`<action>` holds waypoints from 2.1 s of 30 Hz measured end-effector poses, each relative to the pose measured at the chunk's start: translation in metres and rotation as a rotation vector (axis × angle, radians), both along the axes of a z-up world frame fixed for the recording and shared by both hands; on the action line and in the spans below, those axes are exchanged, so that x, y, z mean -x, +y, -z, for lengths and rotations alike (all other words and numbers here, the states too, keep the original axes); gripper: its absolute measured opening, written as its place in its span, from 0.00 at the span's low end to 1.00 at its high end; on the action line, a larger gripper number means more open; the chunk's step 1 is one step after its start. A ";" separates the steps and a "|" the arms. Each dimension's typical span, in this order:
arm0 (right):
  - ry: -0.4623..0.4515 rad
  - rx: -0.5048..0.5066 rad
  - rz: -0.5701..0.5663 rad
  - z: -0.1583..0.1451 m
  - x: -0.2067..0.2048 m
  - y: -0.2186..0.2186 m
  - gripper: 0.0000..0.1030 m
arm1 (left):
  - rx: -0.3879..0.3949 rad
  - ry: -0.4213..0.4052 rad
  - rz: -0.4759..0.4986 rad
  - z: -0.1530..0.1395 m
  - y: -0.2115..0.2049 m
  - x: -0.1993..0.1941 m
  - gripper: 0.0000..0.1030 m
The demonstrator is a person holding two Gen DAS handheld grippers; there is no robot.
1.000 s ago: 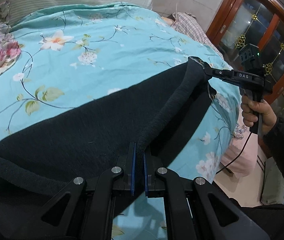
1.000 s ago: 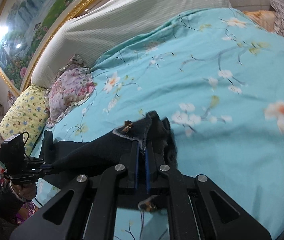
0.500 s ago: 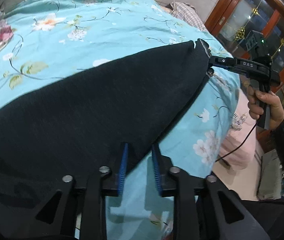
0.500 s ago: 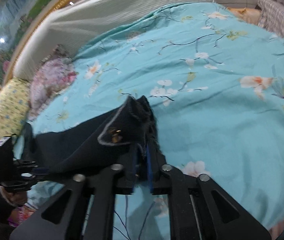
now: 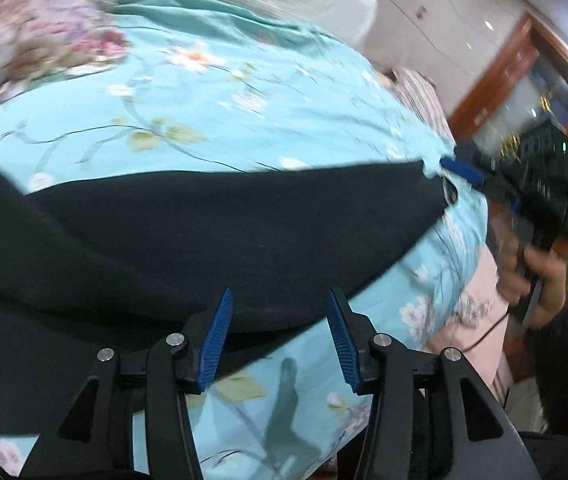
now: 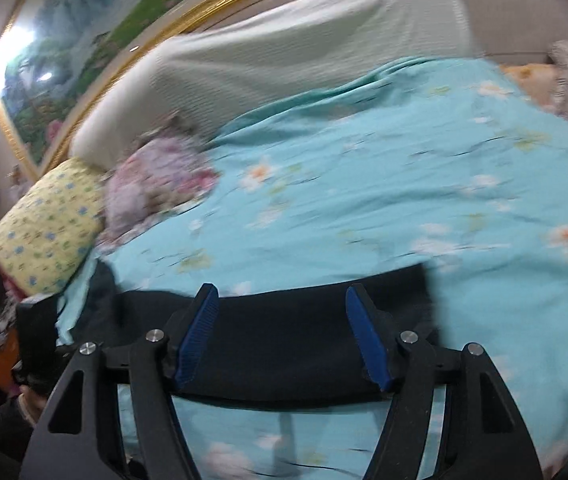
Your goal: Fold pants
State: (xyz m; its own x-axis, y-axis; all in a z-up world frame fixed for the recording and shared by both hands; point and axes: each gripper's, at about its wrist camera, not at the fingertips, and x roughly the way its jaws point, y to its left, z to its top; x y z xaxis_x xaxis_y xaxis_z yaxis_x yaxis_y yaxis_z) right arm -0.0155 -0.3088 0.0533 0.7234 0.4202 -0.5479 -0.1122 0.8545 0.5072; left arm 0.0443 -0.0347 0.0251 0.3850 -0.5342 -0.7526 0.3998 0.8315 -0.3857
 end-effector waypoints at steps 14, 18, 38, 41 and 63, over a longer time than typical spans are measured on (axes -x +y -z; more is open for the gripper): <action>0.050 -0.070 -0.341 0.019 -0.045 0.152 0.65 | 0.006 -0.024 -0.274 -0.023 0.152 -0.017 0.49; 0.068 -0.077 -0.413 0.022 -0.053 0.187 0.65 | -0.013 -0.041 -0.335 -0.032 0.194 -0.023 0.52; 0.101 -0.061 -0.589 0.021 -0.090 0.286 0.65 | 0.024 0.094 -0.329 -0.020 0.305 -0.135 0.71; 0.117 -0.049 -0.599 0.024 -0.096 0.296 0.65 | 0.002 0.133 -0.296 -0.009 0.303 -0.154 0.71; 0.019 0.056 -0.684 0.005 -0.076 0.326 0.07 | 0.016 -0.080 -0.329 -0.047 0.297 -0.076 0.07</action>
State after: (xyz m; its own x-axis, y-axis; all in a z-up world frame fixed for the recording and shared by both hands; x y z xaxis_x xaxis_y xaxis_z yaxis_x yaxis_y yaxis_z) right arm 0.0602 0.0176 0.0486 0.2953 0.7499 -0.5920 -0.6274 0.6195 0.4718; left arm 0.1198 0.2623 0.0725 0.5963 -0.3831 -0.7054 0.1403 0.9150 -0.3783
